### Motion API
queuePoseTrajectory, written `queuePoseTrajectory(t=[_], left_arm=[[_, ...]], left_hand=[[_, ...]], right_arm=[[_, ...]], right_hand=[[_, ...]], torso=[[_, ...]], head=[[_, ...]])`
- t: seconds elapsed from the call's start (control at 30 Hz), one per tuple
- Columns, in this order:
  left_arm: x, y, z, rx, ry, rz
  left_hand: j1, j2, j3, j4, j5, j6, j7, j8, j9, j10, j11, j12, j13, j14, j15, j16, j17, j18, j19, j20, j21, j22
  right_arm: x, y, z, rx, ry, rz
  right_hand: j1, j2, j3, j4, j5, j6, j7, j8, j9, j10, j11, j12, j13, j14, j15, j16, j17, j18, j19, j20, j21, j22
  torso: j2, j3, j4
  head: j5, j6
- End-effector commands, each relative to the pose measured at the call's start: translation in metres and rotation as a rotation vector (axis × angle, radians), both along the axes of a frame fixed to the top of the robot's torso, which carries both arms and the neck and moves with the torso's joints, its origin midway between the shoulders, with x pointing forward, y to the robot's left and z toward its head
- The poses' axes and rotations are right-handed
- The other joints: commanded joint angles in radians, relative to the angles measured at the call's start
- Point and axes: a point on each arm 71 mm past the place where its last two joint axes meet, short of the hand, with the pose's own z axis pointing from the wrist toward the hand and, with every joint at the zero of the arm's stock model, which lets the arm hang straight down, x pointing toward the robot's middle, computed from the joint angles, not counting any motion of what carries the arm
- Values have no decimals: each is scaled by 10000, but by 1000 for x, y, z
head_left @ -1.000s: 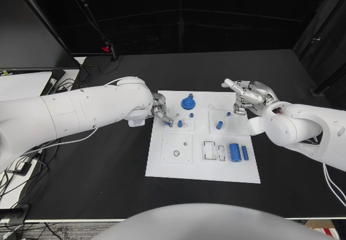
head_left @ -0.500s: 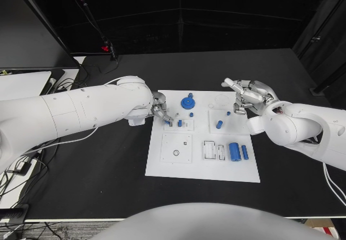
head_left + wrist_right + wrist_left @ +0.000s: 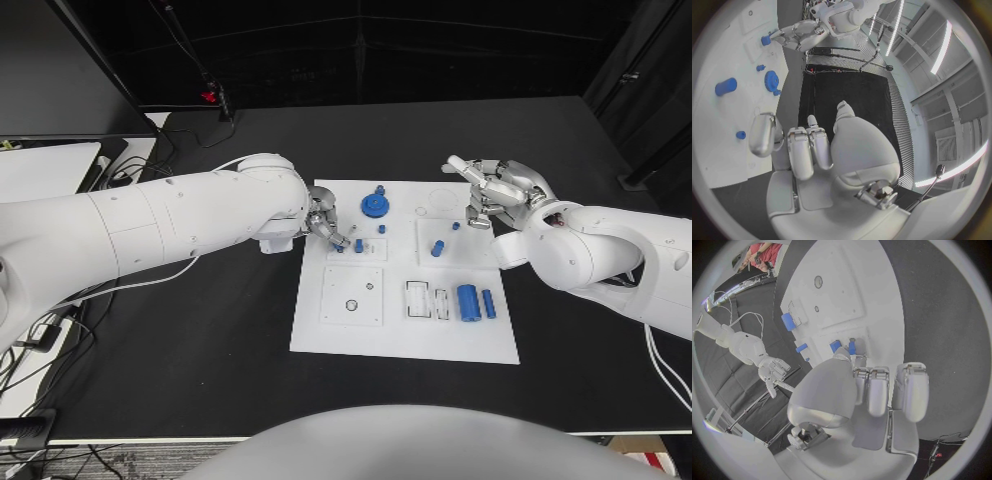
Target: Assemble the parts on the task board
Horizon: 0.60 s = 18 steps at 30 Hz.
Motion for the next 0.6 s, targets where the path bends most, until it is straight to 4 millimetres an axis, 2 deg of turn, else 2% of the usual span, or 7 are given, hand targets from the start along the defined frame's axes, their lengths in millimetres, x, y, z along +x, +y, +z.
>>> queuePoseTrajectory(t=[0.03, 0.2, 0.3, 0.6], left_arm=[[-3, 0, -6, 346, 298, -167], [-3, 0, -7, 403, 364, -217], [-3, 0, -7, 442, 394, -210], [-3, 3, -8, 510, 473, -171]], left_hand=[[1095, 1009, 212, -135, -58, 127, -181, 34, 9, 1476, -398, -25, 630, 1064, -71, 8, 2634, -3, 228, -29, -40, 2340], [1085, 1013, 243, -134, -90, 111, -174, 26, 8, 1476, -392, -25, 630, 1064, -69, 8, 2634, 9, 184, -29, -73, 2324], [1085, 1013, 243, -134, -90, 111, -174, 26, 8, 1476, -392, -25, 630, 1064, -69, 8, 2634, 9, 184, -29, -73, 2324], [1082, 1009, 255, -135, -103, 104, -171, 23, 8, 1476, -390, -25, 630, 1064, -68, 8, 2634, 9, 185, -28, -72, 2325]], right_arm=[[0, 1, 2, 43, -95, 79], [0, 2, 2, 51, -97, 98], [0, 1, 2, 50, -97, 94], [0, 1, 1, 49, -94, 97]], right_hand=[[42, 83, -83, 3, 34, -95, 217, 60, -2, 288, 50, -3, 2075, 1039, 49, 25, 2633, 124, -102, 3, -59, 1424], [44, 84, -86, 3, 36, -99, 217, 67, -3, 287, 50, -3, 2074, 1039, 49, 25, 2633, 125, -104, 3, -61, 1425], [44, 84, -86, 3, 36, -99, 217, 67, -3, 287, 50, -3, 2074, 1039, 49, 25, 2633, 125, -104, 3, -61, 1425], [43, 85, -89, 4, 35, -103, 217, 75, -4, 292, 51, -1, 2077, 1039, 49, 25, 2633, 125, -105, 3, -63, 1425]], torso=[[-1, 10, 5], [1, -4, -1], [1, 6, 11], [0, 1, 4]], head=[[-6, -8], [2, -10], [-14, -11], [11, -15]])
